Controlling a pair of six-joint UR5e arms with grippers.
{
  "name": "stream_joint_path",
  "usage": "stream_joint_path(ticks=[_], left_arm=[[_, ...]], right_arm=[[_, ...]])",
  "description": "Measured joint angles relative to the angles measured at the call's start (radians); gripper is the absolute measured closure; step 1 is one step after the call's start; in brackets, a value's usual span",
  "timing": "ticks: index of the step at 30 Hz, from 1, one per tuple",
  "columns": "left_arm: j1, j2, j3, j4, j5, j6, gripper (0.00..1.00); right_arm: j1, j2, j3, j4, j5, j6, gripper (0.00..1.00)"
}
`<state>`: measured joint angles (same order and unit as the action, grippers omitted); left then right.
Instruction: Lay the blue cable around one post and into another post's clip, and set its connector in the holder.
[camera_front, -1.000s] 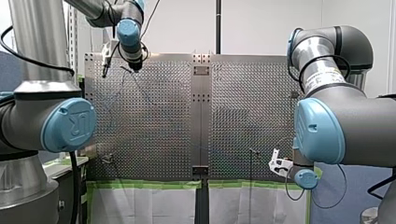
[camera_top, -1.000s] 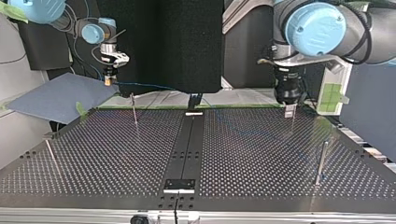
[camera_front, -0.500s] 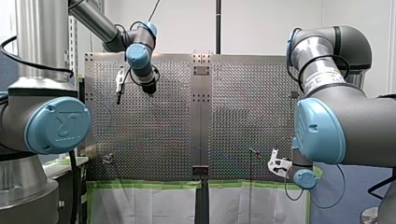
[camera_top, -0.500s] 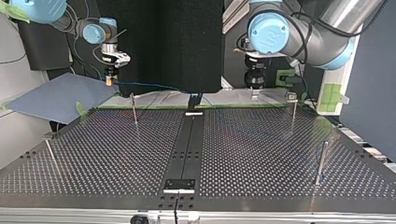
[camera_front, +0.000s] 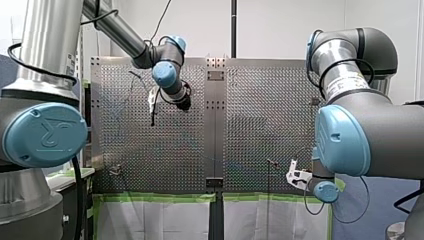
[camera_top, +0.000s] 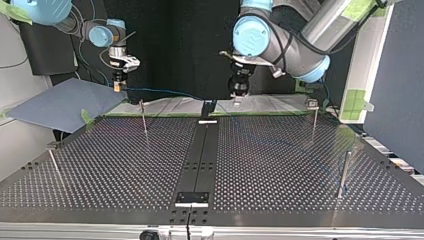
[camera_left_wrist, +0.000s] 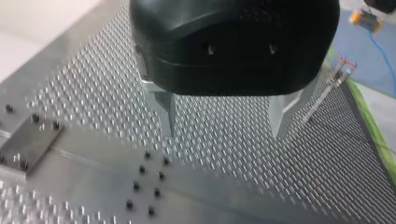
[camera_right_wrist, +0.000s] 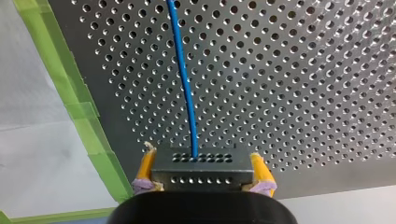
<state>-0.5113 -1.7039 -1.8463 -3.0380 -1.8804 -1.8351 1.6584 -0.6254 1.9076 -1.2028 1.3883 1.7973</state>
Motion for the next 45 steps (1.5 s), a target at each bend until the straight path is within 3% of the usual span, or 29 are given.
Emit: stream_joint_path(ticks=[13, 19, 36, 40, 45], left_arm=[[-0.113, -0.113, 0.111, 0.113, 0.003, -0.013, 0.00], [-0.162, -0.161, 0.154, 0.161, -0.002, 0.003, 0.00], [-0.308, -0.308, 0.164, 0.307, -0.136, 0.140, 0.00], [-0.320, -0.338, 0.164, 0.338, -0.149, 0.147, 0.00], [-0.305, -0.380, 0.165, 0.380, -0.150, 0.141, 0.00]], right_arm=[[0.000, 0.000, 0.000, -0.002, -0.001, 0.000, 1.00], [-0.003, 0.000, 0.000, 0.001, -0.002, -0.001, 1.00], [-0.002, 0.000, 0.000, 0.003, -0.002, -0.004, 1.00], [-0.001, 0.000, 0.000, 0.003, -0.003, -0.004, 1.00], [0.000, 0.000, 0.000, 0.003, -0.003, -0.004, 1.00]])
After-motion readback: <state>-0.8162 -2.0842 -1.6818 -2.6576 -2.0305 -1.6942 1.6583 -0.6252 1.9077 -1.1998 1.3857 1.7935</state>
